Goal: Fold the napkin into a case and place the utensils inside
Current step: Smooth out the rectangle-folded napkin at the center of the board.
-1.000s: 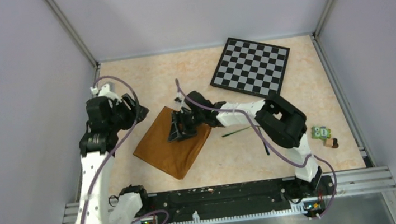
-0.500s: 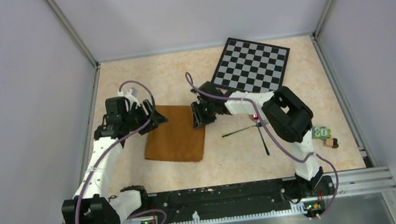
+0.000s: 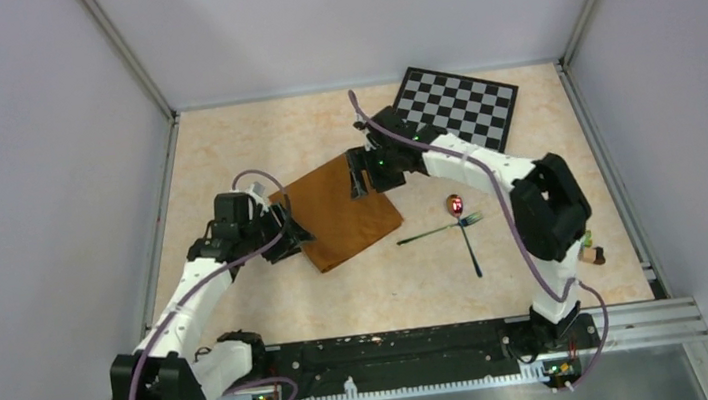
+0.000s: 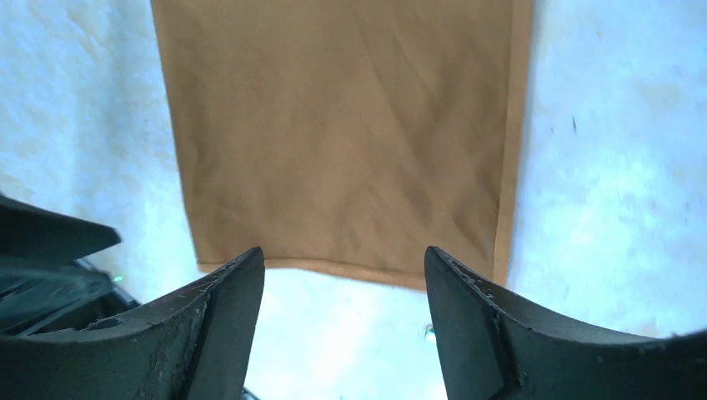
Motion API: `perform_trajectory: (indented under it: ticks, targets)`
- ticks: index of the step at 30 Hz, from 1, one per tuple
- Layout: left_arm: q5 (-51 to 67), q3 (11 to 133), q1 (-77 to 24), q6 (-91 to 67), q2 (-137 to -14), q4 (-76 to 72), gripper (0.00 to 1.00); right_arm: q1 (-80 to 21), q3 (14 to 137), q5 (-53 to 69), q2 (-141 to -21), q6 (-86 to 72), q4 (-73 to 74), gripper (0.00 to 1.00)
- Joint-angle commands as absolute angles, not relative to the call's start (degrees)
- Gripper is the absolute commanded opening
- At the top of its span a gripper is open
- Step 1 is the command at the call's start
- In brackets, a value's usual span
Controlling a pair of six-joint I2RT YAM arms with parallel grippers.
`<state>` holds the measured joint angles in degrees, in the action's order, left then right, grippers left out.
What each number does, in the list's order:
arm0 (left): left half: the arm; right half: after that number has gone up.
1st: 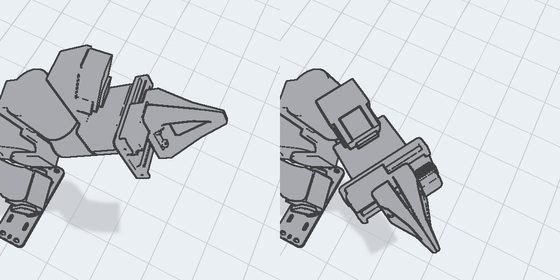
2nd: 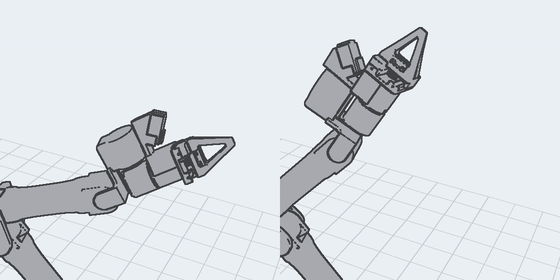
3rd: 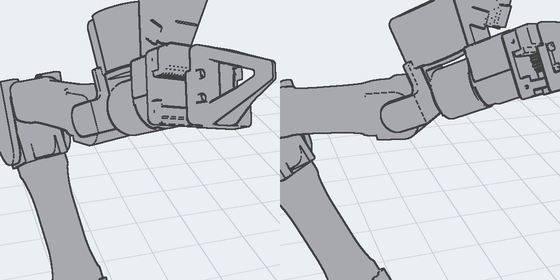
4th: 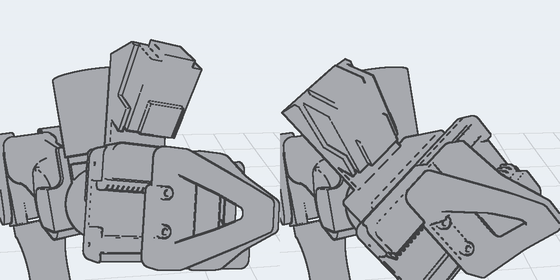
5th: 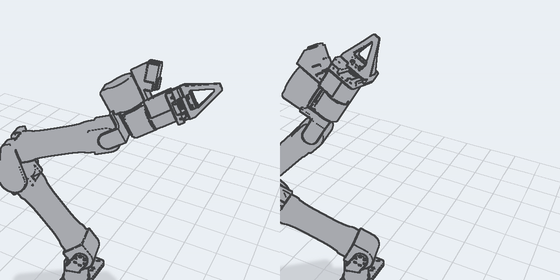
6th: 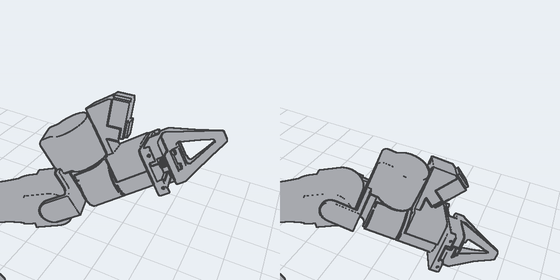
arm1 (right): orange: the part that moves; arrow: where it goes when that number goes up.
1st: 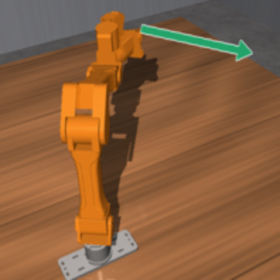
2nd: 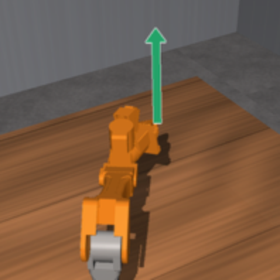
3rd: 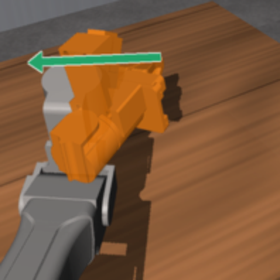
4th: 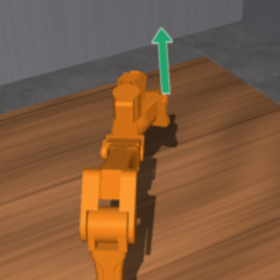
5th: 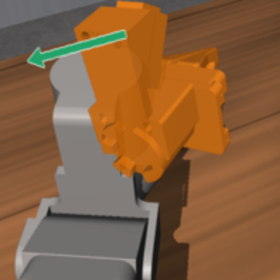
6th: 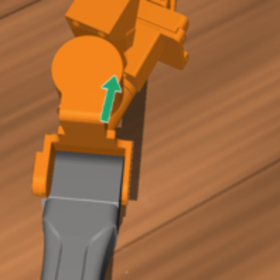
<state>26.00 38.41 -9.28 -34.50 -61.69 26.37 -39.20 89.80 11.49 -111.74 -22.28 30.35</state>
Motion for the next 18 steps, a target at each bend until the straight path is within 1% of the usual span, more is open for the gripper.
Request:
perform_trajectory:
  ticks: [1, 4, 7, 9, 10, 12, 14, 17, 18]
  targets:
    - [24.5, 33.3, -10.0, -50.0, -55.4, 28.1, 0.57, -36.2, 81.5, 9.9, -101.8, -33.2, 30.9, 0.70]
    - [27.6, 26.8, -14.6, -61.7, -52.6, 21.9, 0.57, -32.7, 76.3, 14.5, -100.9, -35.5, 27.6, 0.69]
    - [22.8, 24.2, -18.9, -67.4, -51.9, 19.7, 0.64, -30.4, 75.9, 16.3, -102.5, -35.0, 28.6, 0.67]
    - [21.5, 22.7, -19.2, -69.1, -52.6, 17.5, 0.70, -29.6, 74.7, 16.4, -102.9, -34.8, 27.4, 0.67]
    - [21.1, 22.1, -19.2, -69.9, -53.2, 16.3, 0.70, -29.2, 73.8, 17.4, -103.1, -34.8, 26.4, 0.67]
    - [20.2, 21.6, -19.2, -70.6, -54.8, 14.4, 0.70, -28.5, 72.6, 18.8, -103.6, -34.5, 24.9, 0.65]
    - [18.6, 21.7, -19.2, -70.0, -56.9, 13.2, 0.67, -28.0, 71.9, 20.0, -104.0, -33.9, 23.6, 0.62]
    - [17.1, 21.1, -19.2, -68.7, -59.0, 9.5, 0.64, -27.2, 70.1, 21.7, -104.1, -34.3, 21.2, 0.61]
    - [17.0, 20.8, -19.2, -68.7, -59.7, 8.3, 0.61, -26.9, 69.7, 22.6, -104.2, -34.5, 20.5, 0.61]
